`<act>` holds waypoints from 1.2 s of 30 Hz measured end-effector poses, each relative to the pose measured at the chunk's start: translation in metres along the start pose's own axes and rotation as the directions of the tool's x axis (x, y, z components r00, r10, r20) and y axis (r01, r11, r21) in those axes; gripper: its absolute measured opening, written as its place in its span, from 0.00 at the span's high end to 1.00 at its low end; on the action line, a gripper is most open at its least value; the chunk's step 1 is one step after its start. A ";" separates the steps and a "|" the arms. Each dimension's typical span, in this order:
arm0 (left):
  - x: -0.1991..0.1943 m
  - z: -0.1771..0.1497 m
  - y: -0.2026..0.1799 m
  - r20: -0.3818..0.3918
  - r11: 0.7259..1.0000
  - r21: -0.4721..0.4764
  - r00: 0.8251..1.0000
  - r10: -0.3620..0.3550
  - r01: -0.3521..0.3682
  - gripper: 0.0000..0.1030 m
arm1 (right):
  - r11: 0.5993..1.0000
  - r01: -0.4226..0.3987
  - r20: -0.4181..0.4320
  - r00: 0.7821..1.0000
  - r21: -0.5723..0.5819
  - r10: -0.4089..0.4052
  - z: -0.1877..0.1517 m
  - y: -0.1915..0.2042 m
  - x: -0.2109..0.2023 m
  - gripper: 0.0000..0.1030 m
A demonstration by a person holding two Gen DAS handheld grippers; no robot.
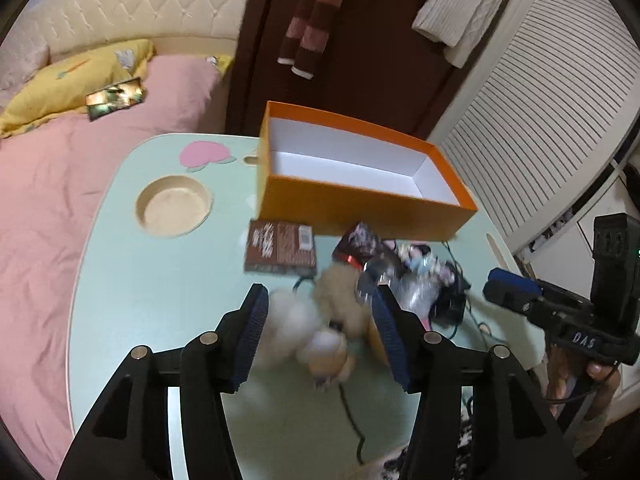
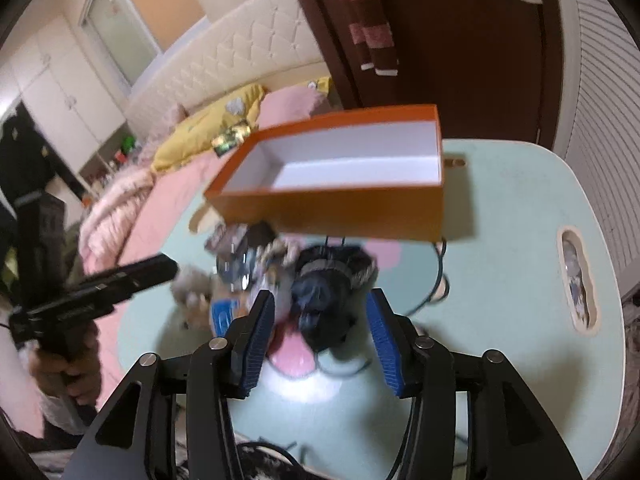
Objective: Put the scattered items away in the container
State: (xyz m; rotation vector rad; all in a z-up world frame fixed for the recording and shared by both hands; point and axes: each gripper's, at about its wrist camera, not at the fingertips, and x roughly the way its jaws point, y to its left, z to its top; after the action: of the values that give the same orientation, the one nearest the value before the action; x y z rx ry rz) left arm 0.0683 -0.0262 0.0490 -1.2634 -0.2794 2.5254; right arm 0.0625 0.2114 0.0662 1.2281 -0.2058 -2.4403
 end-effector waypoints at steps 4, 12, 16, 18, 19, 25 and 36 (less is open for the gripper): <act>-0.007 -0.034 -0.005 0.003 0.999 -0.002 0.999 0.034 -0.034 0.43 | 0.985 0.129 -0.015 0.991 -0.116 -0.131 -0.025 0.020 0.011 0.48; 0.010 -0.059 -0.014 -0.046 0.982 0.035 0.981 0.189 -0.187 0.42 | 0.971 0.183 -0.014 0.982 -0.153 -0.187 -0.049 0.028 0.036 0.42; 0.017 -0.069 -0.022 0.004 0.966 0.095 0.970 0.243 -0.242 0.28 | 0.960 0.221 -0.008 0.974 -0.169 -0.226 -0.055 0.031 0.039 0.18; 0.023 -0.071 -0.026 0.010 0.955 0.117 0.962 0.274 -0.273 0.17 | 0.960 0.223 -0.008 0.974 -0.170 -0.228 -0.057 0.030 0.042 0.02; 0.025 -0.072 -0.027 0.019 0.952 0.126 0.960 0.281 -0.281 0.15 | 0.960 0.223 -0.003 0.974 -0.171 -0.226 -0.058 0.030 0.042 0.02; 0.026 -0.073 -0.021 0.054 0.947 0.111 0.953 0.297 -0.301 0.00 | 0.961 0.207 0.039 0.978 -0.183 -0.203 -0.063 0.031 0.043 0.00; 0.029 -0.077 -0.018 0.090 0.946 0.102 0.950 0.299 -0.308 0.00 | 0.961 0.202 0.059 0.979 -0.190 -0.194 -0.066 0.030 0.044 0.00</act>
State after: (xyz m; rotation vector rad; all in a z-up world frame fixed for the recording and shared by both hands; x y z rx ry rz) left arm 0.1168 0.0035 -0.0124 -1.2535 0.0511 2.8028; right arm 0.0999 0.1688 0.0037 1.1633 0.1503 -2.5827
